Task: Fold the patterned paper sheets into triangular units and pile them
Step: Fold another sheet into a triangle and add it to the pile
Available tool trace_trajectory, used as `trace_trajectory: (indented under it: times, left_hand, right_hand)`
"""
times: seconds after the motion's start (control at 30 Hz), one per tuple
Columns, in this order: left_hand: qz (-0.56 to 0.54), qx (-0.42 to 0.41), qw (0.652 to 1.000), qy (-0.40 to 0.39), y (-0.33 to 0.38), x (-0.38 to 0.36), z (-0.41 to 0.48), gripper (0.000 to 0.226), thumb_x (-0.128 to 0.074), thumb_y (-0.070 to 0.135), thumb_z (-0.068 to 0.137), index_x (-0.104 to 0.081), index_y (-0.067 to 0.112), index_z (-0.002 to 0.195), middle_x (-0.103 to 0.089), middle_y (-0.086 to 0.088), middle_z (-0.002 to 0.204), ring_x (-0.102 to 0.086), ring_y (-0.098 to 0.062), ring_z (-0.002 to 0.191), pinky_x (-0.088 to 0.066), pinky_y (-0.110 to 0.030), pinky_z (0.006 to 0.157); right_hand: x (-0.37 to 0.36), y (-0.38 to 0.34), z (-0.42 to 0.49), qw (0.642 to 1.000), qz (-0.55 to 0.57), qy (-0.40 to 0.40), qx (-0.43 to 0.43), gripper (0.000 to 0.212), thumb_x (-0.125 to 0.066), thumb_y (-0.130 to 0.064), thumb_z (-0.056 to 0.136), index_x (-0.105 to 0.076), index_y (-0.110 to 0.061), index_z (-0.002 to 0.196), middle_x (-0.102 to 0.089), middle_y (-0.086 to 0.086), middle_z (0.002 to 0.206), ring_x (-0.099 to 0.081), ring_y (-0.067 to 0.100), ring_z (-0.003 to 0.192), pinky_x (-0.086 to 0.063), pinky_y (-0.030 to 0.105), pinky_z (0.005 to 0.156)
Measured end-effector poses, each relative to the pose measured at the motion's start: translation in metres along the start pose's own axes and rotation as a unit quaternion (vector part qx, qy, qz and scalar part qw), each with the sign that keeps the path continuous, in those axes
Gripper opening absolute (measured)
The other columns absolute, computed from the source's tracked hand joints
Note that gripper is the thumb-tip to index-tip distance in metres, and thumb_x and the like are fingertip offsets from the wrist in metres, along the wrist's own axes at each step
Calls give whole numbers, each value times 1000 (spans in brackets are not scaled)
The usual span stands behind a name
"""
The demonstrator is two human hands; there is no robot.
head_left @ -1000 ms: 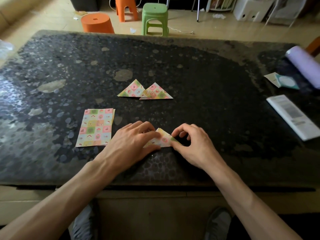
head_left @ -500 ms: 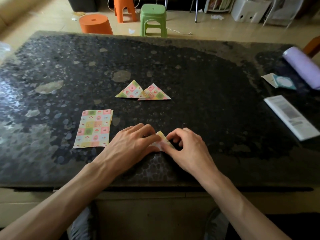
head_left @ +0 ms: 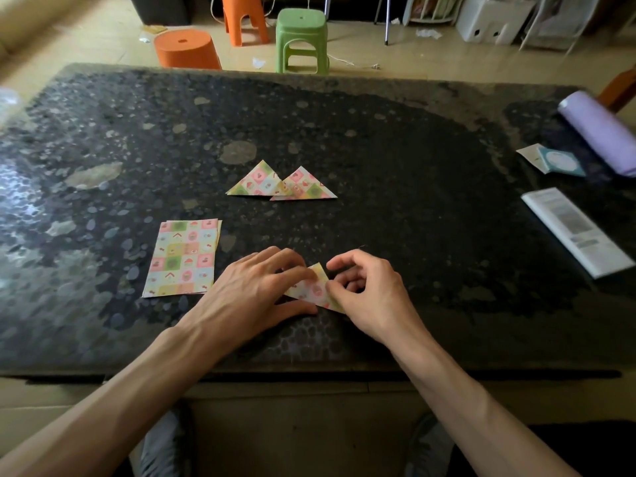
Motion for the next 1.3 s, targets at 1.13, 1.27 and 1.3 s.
trace_trajectory:
  times: [1.13,1.27,1.3]
  left_hand:
    - [9,-47,999,26,71,-18,-36,64,-57,61,98,-57,17,143,-56,-4,143,-53,-23,132,-47,-40,103]
    - [-48,-47,997,48,73,-13,-37,49,-58,61,98,-66,27,133,-60,5,137,-56,-17,128,-47,-36,101]
    - [-66,-44,995,53,74,-12,-37,44,-60,59,98,-69,29,128,-62,7,133,-57,-15,125,-48,-35,99]
  right_hand:
    - [11,2,7,999,-33,16,-13,12,-71,-26,97,-69,-33,106,-66,-16,91,-66,-1,77,-45,9,61]
    - [10,1,7,999,-30,14,-13,12,-70,-26,97,-69,-34,105,-66,-16,91,-67,1,76,-47,11,62]
    - [10,1,7,999,-30,14,-13,12,-70,-26,97,-69,-34,105,-66,-16,90,-67,1,76,-47,11,62]
Point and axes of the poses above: each hand's wrist, its own z-axis towards the middle knuckle, its own x-axis out of the back of the hand, y = z × x, the point moved 7 cm from there along z, towards the middle knuckle
